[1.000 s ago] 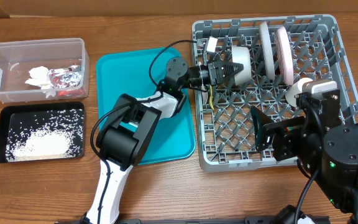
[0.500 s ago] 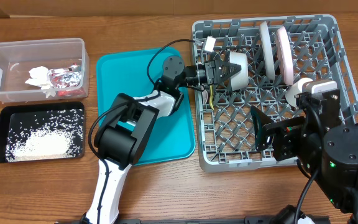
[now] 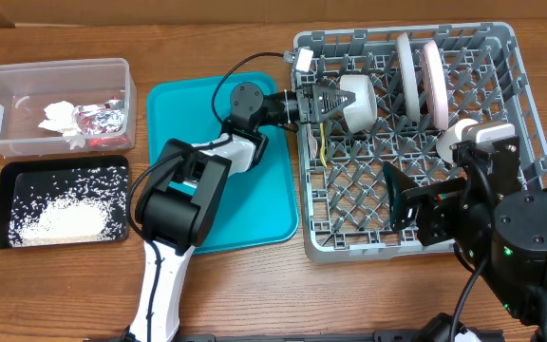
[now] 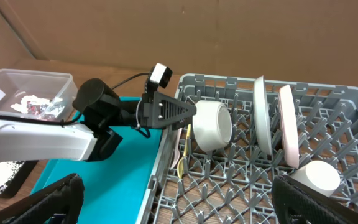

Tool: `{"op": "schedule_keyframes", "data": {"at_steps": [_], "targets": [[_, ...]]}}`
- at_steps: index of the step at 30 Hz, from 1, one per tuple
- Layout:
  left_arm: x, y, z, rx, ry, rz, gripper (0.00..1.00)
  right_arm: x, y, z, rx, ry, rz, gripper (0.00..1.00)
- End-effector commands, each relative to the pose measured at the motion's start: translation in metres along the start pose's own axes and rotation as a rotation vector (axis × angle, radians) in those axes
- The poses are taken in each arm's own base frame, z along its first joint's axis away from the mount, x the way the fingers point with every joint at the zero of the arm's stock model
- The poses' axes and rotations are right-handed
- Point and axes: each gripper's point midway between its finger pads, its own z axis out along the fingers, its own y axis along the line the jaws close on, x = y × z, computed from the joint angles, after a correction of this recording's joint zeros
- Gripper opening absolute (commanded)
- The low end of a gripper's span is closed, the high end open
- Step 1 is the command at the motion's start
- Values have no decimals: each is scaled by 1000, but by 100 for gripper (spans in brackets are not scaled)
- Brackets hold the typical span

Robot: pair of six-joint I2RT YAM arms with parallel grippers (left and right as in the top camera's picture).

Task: Sort waste into correct bins and load items into the dishwasher rack
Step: 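Lower the bowl into the rack's front left area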

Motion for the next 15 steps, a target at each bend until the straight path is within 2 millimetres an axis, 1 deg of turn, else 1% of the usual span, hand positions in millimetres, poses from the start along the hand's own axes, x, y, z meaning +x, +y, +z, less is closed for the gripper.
{"op": "schedule_keyframes", "data": {"at_steps": [1,2,4,10,12,15], "targets": [[1,5,-8,-6,18,-31,92,-4,-2,-4,6,-20,7,100],[1,7,-9,-12,21,-42,96,-4,-2,-4,6,-20,7,100],[2,11,-11,-24,27,-65,100,-4,-2,-4,6,-20,7,100],[1,21,-19,-54,31,-110,100,-4,-2,-4,6,-20,7,100],[-2,26,-25,-72,24,-139,100,-4,-2,-4,6,-20,7,100],[-7,27,-32,-77,15,-144,100,-4,-2,-4,6,-20,7,100]]}}
